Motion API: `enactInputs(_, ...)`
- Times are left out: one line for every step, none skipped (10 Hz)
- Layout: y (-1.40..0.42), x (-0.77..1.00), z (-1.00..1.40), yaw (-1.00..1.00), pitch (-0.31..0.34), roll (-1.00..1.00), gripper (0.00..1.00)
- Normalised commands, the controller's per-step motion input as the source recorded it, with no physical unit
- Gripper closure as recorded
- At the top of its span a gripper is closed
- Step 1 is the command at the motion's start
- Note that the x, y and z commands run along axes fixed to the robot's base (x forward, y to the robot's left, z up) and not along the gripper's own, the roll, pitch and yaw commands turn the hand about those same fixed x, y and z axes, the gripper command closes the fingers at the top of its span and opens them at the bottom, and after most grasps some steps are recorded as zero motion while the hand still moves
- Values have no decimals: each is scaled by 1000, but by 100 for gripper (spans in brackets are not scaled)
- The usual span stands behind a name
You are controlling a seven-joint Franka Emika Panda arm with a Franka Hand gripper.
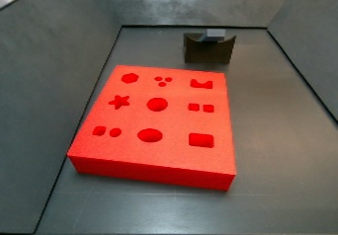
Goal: Pick up the double-square object. Move up. Rotate the double-square object. Place the double-square object on the fixture. Regrasp the double-square object. Move to above the board. Insert the double-square object.
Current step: Regrasp the double-square object.
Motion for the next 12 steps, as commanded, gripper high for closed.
enactInputs(-23, 42, -2, 39, 49, 1000, 0)
enactInputs(-30, 57, -1, 45, 67, 1000, 0)
enactInputs(-33, 70, -1, 51, 83, 1000, 0)
enactInputs(-38, 82, 2, 63, 110, 1000, 0)
enactInputs(-40, 87, 0, 72, 124, 1000, 0)
enactInputs(-42, 95, -6, 98, 156, 1000, 0)
enactInputs(-45, 98, -3, 126, 185, 1000, 0)
enactInputs(-49, 102, -6, 168, 203, 891, 0)
enactInputs(-48, 102, -7, 180, 192, 765, 0)
enactInputs(-52, 104, -8, 205, 156, 510, 0)
enactInputs(-45, 99, -2, 217, 130, 343, 0)
enactInputs(-41, 92, 3, 224, 92, 229, 0)
